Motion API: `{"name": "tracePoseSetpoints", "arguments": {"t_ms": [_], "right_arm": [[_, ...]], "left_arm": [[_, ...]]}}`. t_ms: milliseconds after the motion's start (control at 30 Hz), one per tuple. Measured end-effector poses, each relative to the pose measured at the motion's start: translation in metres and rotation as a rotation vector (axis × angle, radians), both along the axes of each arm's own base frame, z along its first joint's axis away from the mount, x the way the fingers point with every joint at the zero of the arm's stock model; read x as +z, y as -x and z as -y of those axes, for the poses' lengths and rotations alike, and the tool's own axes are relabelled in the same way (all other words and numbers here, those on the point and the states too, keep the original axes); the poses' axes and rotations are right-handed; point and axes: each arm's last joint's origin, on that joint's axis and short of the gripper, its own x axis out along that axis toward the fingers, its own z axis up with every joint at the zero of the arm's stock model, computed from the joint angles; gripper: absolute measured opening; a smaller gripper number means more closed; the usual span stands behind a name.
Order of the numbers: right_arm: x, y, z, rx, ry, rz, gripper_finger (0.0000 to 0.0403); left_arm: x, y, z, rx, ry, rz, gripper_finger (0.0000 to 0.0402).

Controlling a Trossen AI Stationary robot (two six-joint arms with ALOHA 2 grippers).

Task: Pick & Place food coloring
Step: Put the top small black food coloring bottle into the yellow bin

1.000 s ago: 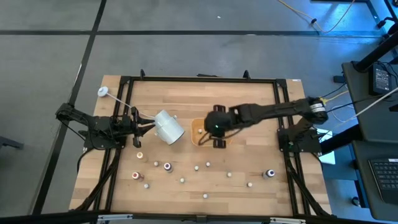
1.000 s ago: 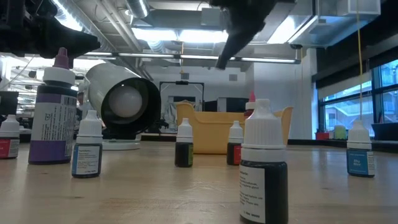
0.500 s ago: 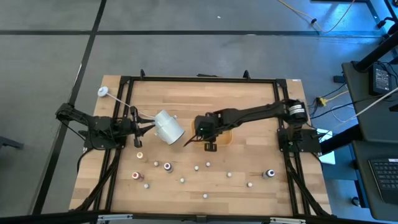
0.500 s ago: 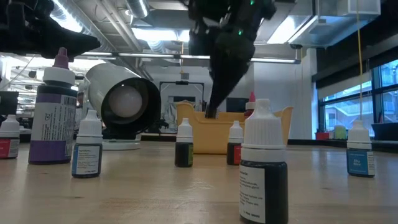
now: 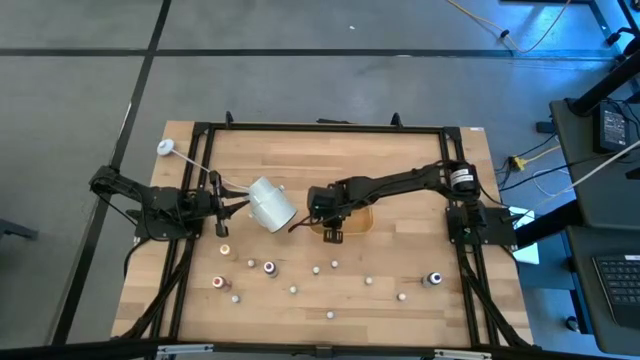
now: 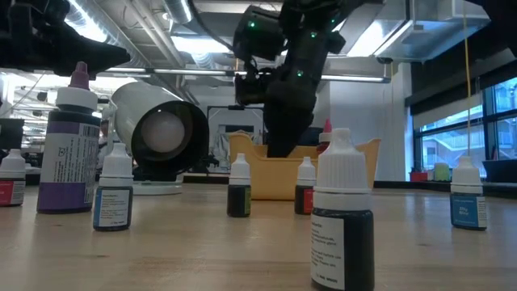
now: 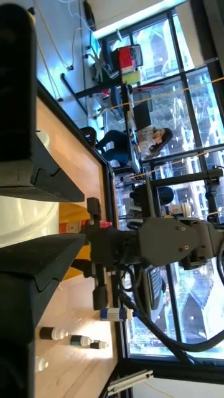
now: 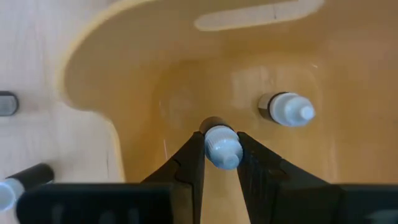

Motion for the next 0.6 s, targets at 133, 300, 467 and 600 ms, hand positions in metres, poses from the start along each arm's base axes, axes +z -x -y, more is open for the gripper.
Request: {"name": "tracePoseSetpoints", "arguments": {"t_ms": [133,300,467,600], "right_arm": [[-0.0048,-0.0022,0.0000,0.020,0.007,0.002,0.0083],[-0.0050,-0.0022,-0.0001,0.023,0.008,0.002,0.0091],[-0.0048,-0.0022,0.0000,0.023,0.009,0.002,0.0105],[-0.0045,-0.0021,0.0000,0.037,0.013,0.003,0.0116]], "left_arm": [[0.0001,0.0000,0.0000,0.000,0.000,0.000,0.0088],[0.0000,0.0000,0.0000,0.000,0.000,0.000,0.0088],[0.0001,0.0000,0.0000,0.000,0.000,0.000,0.0088],[0.0000,0.0000,0.0000,0.000,0.000,0.000,0.0088]]}}
